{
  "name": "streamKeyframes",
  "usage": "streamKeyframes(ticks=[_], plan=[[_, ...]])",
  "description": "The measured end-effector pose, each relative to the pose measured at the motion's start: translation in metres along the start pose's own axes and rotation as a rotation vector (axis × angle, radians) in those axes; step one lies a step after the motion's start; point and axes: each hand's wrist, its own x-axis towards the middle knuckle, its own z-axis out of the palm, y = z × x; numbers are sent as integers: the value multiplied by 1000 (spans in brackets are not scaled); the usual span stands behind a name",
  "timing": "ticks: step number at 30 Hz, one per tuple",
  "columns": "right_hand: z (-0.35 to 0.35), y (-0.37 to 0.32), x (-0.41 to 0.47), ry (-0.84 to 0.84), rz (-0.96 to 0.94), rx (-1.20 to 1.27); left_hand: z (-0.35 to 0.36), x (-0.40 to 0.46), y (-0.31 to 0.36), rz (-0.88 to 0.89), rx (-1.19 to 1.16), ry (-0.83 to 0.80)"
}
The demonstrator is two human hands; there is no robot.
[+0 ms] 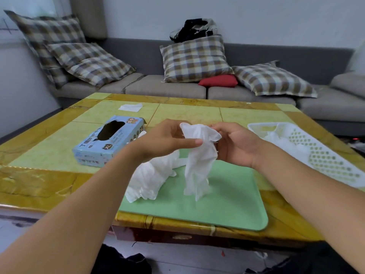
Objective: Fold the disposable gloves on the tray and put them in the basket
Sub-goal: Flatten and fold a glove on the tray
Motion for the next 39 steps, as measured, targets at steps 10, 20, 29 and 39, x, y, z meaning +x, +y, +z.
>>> streamKeyframes(ticks=[10, 20, 29, 39], plan=[[-19, -9, -40, 210, -140, -107, 30, 35, 20, -87, -347, 187], [-28, -20, -55, 177, -44, -22, 36, 32, 28, -47, -264, 31], [-55, 13, -16, 466, -15, -215, 46, 57, -8, -324, -6, 181], [-57, -16, -37, 490, -546, -536, 35, 58, 11, 196, 132, 339]])
